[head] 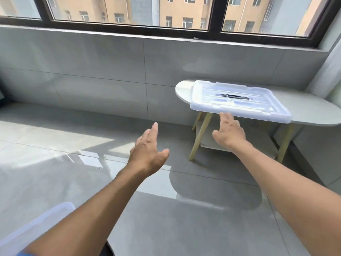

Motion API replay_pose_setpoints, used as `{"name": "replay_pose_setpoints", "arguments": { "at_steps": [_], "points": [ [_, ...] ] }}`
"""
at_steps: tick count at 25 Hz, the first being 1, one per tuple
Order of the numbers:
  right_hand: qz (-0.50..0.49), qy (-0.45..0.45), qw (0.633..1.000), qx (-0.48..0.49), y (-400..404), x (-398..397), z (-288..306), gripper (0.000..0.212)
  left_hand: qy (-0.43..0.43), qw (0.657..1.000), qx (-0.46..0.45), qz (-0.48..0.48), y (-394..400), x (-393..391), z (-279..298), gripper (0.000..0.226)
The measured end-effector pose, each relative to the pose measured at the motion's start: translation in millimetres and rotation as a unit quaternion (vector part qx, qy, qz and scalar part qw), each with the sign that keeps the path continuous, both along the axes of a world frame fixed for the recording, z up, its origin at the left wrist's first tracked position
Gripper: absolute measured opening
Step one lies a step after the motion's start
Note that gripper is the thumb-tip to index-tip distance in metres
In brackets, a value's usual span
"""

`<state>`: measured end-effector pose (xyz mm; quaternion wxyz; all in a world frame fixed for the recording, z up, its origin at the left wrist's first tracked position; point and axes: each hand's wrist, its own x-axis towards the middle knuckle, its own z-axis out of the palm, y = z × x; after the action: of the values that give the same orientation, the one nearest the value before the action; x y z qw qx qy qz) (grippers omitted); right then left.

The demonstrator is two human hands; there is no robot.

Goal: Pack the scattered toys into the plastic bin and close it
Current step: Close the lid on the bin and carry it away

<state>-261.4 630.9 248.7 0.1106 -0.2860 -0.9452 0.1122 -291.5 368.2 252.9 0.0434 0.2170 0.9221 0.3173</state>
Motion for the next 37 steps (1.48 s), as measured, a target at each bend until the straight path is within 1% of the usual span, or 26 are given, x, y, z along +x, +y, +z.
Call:
{"name": "replay_pose_setpoints", "arguments": {
  "at_steps": [2,4,5,6,8,9,11,13,15,17,19,20,22,26,28,30,31,32,35,37],
  "points": [
    [-0.029,-0.029,0.998,0.056,28.1,-34.2,-5.3,0.07,-0.001,1.0,0.003,-0.017,20.4,-31.9,-7.5,0.083],
    [-0.065,-0.093,0.989,0.092,57.2,-59.8,-15.0,0.077,-0.001,1.0,-0.008,-0.029,35.3,-52.0,-17.2,0.081],
    [-0.081,-0.118,0.984,0.105,69.2,-68.3,-17.5,0.077,0.0,0.999,-0.017,-0.035,39.9,-56.4,-22.0,0.081],
    [-0.091,-0.128,0.979,0.129,78.1,-75.1,-17.5,0.073,0.001,0.999,-0.024,-0.04,41.7,-59.1,-26.8,0.08],
    [-0.082,-0.112,0.962,0.236,86.2,-75.2,-18.2,0.054,0.0,0.999,-0.03,-0.044,38.4,-57.4,-37.5,0.079],
    [-0.058,-0.085,0.957,0.273,84.0,-71.9,-19.5,0.043,0.005,0.999,-0.029,-0.046,32.8,-54.8,-41.7,0.078],
    [0.035,-0.028,0.96,0.277,62.2,-57.9,-26.5,0.028,0.001,1.0,0.003,-0.03,12.3,-43.8,-48.8,0.075],
    [0.142,0.014,0.949,0.281,22.3,-35.7,-37.7,0.02,-0.017,0.999,0.041,-0.006,-15.8,-24.6,-51.1,0.073],
    [0.228,0.045,0.93,0.284,-32.2,-9.2,-49.1,0.021,-0.016,1.0,0.02,0.01,-51.9,-2.8,-49.5,0.075],
    [0.31,0.062,0.911,0.265,-97.6,19.2,-47.5,0.024,-0.016,0.999,-0.005,0.044,-99.3,18.1,-41.6,0.076],
    [0.39,0.075,0.882,0.252,-170.9,43.6,-32.2,0.024,-0.03,0.993,0.019,0.114,-161.7,47.3,-30.5,0.075],
    [0.429,0.072,0.866,0.246,-210.8,56.5,-23.4,0.025,-0.039,0.985,0.04,0.162,-197.7,66.7,-26.9,0.073],
    [0.504,0.055,0.834,0.217,-288.0,79.0,-7.3,0.026,-0.047,0.958,0.087,0.271,-273.2,106.9,-23.7,0.068],
    [0.619,0.026,0.762,0.189,-406.2,106.8,7.9,0.028,-0.061,0.879,0.154,0.447,-392.4,180.4,-42.5,0.061],
    [0.635,0.016,0.751,0.181,-448.7,122.1,-2.9,0.031,-0.074,0.84,0.184,0.505,-428.6,204.0,-56.7,0.052],
    [0.648,0.005,0.74,0.179,-478.9,139.7,-30.3,0.037,-0.097,0.813,0.191,0.541,-452.9,216.1,-73.3,0.04],
    [0.652,-0.005,0.736,0.182,-489.2,148.9,-49.1,0.041,-0.108,0.812,0.185,0.542,-461.3,219.8,-79.4,0.038],
    [0.654,-0.023,0.733,0.184,-495.3,158.5,-67.6,0.046,-0.115,0.822,0.174,0.531,-467.0,222.6,-86.0,0.038],
    [0.661,-0.06,0.724,0.185,-505.7,182.0,-116.1,0.055,-0.168,0.868,0.095,0.458,-481.6,238.8,-110.9,0.047],
    [0.661,-0.075,0.726,0.176,-507.8,192.8,-139.7,0.054,-0.202,0.896,0.027,0.394,-483.8,253.9,-130.1,0.06]
  ]
}}
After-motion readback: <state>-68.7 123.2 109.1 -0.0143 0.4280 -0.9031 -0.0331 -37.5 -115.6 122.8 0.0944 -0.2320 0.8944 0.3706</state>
